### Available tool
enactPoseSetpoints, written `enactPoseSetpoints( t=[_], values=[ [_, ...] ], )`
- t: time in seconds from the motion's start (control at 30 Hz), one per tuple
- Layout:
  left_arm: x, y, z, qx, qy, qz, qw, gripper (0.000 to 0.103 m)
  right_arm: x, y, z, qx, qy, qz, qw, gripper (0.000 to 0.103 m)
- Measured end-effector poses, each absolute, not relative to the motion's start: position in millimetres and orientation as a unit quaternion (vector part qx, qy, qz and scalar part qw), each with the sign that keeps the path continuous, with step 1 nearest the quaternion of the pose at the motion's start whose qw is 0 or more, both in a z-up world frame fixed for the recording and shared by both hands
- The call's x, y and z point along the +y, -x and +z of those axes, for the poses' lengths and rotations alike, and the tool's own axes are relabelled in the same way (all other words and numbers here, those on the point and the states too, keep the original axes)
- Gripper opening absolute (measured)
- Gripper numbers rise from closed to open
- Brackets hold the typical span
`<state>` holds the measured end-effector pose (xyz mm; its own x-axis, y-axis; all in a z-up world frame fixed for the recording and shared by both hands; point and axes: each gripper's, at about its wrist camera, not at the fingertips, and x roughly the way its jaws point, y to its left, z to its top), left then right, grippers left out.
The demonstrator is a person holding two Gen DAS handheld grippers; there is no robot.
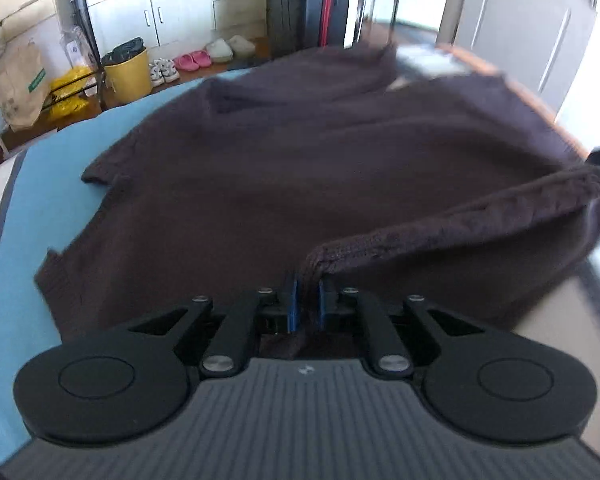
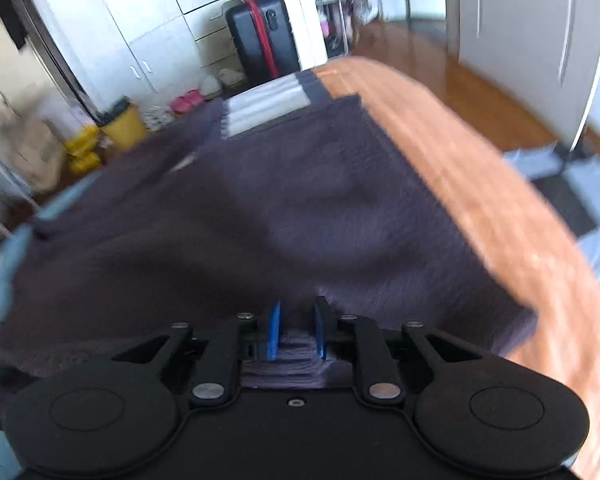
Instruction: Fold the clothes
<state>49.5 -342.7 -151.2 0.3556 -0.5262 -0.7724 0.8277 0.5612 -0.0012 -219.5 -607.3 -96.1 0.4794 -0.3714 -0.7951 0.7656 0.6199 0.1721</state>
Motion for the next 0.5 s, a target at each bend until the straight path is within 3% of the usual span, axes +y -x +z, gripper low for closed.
enactPoseSetpoints(
  t=[0.03,0.1,0.37,0.43,0.5],
  values=[
    [-342,-53,-156,0.368,-0.2,-0.412,0.809,0.035,-610,216,-103,0.378,-0.25,-0.359,0.816,0.025],
    [-333,-58,-158,0.361,-0.177,-0.391,0.828,0.048,-612,216,-112,0.383,-0.234,-0.381,0.808,0.034],
    [-288,-78,-148,0.397,-0.089,-0.379,0.831,0.058,-625,251,-107,0.341,-0.362,-0.328,0.803,0.047],
    [-284,-86,-153,0.412,-0.067,-0.388,0.821,0.061,-626,255,-115,0.359,-0.399,-0.301,0.788,0.059],
    [-280,-92,-156,0.431,-0.04,-0.397,0.809,0.066,-623,252,-131,0.395,-0.42,-0.259,0.775,0.061]
  ],
)
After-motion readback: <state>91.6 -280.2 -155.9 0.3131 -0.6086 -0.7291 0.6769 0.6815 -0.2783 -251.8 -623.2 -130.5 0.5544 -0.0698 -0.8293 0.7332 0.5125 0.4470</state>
